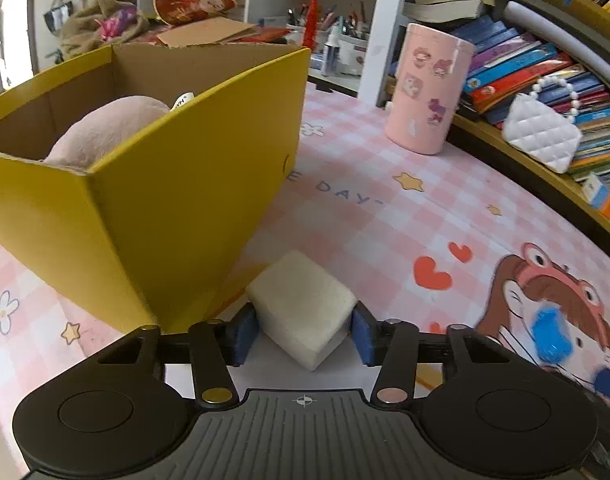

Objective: Organize objects
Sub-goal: 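Grasp the white sponge with the left gripper while the right grasps the blue toy, then carry the white sponge and blue toy over the yellow box with both grippers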

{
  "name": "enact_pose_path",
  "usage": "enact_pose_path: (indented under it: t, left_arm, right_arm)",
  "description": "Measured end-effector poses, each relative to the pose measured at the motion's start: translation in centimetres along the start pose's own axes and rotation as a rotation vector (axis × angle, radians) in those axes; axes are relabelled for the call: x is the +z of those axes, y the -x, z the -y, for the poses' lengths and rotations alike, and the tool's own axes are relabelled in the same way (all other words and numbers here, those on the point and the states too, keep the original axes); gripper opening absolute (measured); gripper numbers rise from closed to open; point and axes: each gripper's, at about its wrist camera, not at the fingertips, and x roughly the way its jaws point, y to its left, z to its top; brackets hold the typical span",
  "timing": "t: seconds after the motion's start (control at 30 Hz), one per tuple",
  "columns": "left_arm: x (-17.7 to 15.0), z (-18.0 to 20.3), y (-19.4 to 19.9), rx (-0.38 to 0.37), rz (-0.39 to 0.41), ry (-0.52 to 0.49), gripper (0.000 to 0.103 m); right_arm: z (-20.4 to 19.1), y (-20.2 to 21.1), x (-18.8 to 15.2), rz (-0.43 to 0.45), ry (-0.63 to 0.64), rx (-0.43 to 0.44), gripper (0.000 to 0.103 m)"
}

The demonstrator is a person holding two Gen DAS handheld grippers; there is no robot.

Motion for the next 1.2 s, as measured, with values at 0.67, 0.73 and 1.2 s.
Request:
enact_pose_path:
  t: [0.67,0.73,1.2]
  left_arm:
    - [-1.7,-1.8,9.0,-0.293,-0.041,-0.222,0.045]
    - [-1.8,-2.5,10.0,-0.313,-0.037,-0.249,0.045]
    - [-0.4,-12.6,14.5,-0.312,0.003,-0.280,0.045]
  right_arm:
    - [-1.1,0.1,0.8,0.038,-0.094,-0.017,0.030]
    - [-1.8,2.0,0.0,0.038,-0.113,-0.027,0.030]
    - [-14.4,12.4,-5.1,0.043,-0.126,0.038,0.030]
